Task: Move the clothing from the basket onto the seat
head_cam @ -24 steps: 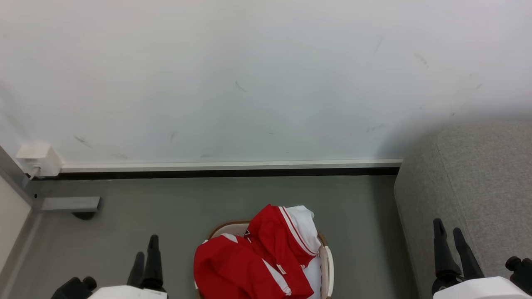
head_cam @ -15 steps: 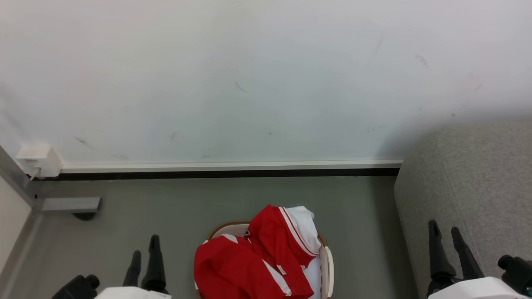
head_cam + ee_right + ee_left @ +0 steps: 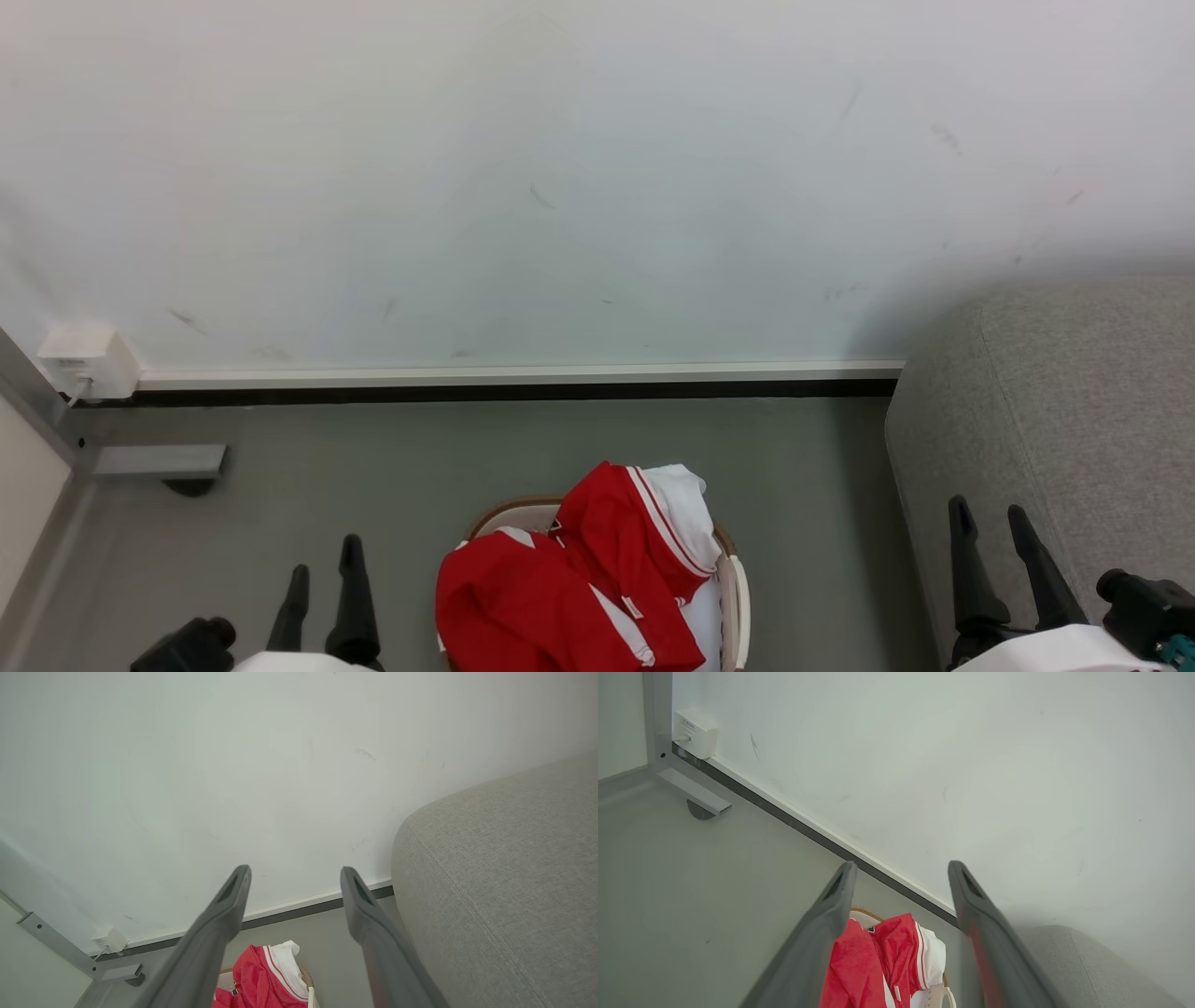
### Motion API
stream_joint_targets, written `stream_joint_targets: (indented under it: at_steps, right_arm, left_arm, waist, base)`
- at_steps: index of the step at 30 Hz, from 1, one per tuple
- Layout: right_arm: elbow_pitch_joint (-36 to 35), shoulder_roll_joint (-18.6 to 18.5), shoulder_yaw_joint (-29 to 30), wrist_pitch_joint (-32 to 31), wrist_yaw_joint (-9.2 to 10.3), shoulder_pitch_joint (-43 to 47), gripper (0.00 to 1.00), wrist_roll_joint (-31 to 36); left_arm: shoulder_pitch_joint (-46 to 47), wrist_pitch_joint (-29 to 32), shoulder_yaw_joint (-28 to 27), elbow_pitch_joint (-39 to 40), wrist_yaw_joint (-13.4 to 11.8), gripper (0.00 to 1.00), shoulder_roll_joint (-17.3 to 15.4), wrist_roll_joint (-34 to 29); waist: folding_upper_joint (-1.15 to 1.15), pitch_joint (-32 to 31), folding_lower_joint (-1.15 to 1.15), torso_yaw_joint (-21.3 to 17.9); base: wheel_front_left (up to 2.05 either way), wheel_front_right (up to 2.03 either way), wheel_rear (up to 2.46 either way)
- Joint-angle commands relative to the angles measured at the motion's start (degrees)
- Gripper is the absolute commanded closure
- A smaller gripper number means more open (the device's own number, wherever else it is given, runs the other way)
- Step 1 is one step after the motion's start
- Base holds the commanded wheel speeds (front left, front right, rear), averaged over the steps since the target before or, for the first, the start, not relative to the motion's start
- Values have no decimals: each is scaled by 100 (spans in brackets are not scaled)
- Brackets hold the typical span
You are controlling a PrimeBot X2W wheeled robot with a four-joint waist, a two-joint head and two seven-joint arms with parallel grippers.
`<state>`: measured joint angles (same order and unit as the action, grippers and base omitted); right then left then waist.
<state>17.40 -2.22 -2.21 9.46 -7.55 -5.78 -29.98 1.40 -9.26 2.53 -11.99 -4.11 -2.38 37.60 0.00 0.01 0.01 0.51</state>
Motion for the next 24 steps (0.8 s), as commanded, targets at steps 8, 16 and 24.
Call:
stream_joint_targets:
  at_steps: [8, 16, 24]
  right_arm:
    - [73, -66, -76, 159, 8, -140, 0, 571]
    - [143, -72, -106, 248, 9, -150, 0, 899]
    - [284, -76, -103, 341, 10, -134, 0, 1152]
  left_arm:
    - [-28, -178, 41, 50, -71, 0, -55, -653]
    - [-49, -264, 84, 33, -118, 0, -58, -1006]
    - [-58, -368, 172, 22, -97, 0, -62, -1600]
  waist:
    - [0, 10, 0, 6]
    - [0, 15, 0, 12]
    - [0, 26, 0, 6]
  base:
    - [0, 0, 0]
    - [0, 0, 0]
    - [0, 0, 0]
